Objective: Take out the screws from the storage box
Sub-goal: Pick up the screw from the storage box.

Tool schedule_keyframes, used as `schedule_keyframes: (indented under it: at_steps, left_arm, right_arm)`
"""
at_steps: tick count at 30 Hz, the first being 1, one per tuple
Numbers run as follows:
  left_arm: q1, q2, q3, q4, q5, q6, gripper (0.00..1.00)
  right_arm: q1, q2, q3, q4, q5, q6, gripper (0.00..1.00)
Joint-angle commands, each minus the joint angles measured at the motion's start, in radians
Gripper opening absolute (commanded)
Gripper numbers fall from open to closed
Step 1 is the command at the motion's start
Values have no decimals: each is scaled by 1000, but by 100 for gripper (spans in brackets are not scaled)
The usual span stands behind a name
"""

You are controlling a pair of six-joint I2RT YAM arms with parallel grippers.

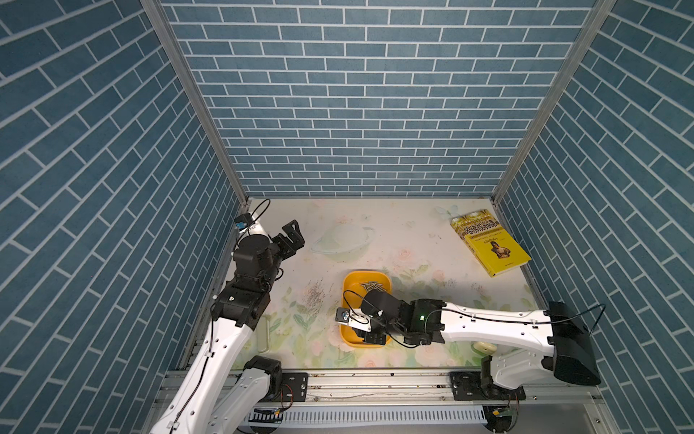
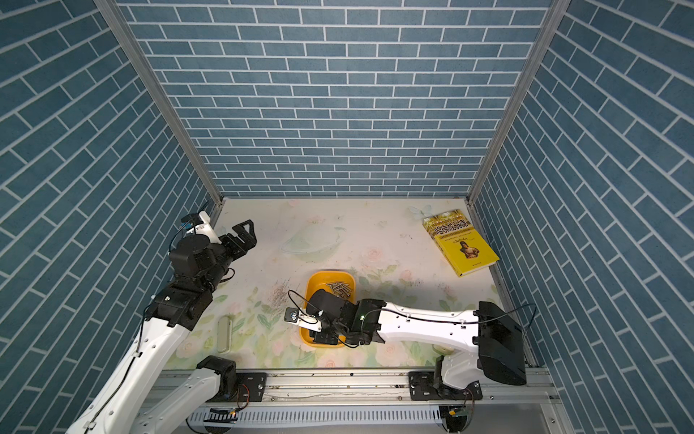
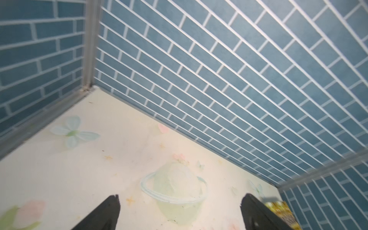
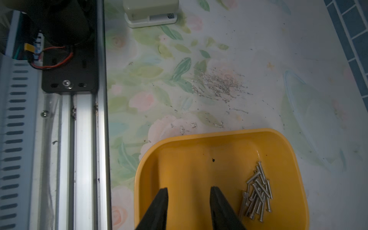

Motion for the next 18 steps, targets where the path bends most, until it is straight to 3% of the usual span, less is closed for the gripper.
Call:
schedule_keyframes:
  at_steps: [1, 5, 10, 13, 18]
  left_arm:
    - [-2, 8, -23, 59, 184, -3, 100]
    - [-2, 13, 12, -51, 111, 50, 100]
    - [-5, -69, -163, 31, 170, 35, 100]
    - [-6, -99, -204, -33, 105, 33, 100]
    - [-18, -108, -309, 60, 147, 122, 100]
  right_arm:
    - [-3, 23, 15, 73, 129, 22, 39]
    - [-50, 63, -9, 117, 151, -16, 40]
    - [-132, 130, 32, 146, 132, -43, 38]
    - [-170, 171, 86, 95, 185, 16, 38]
    - [-227, 221, 114, 42, 202, 127, 37]
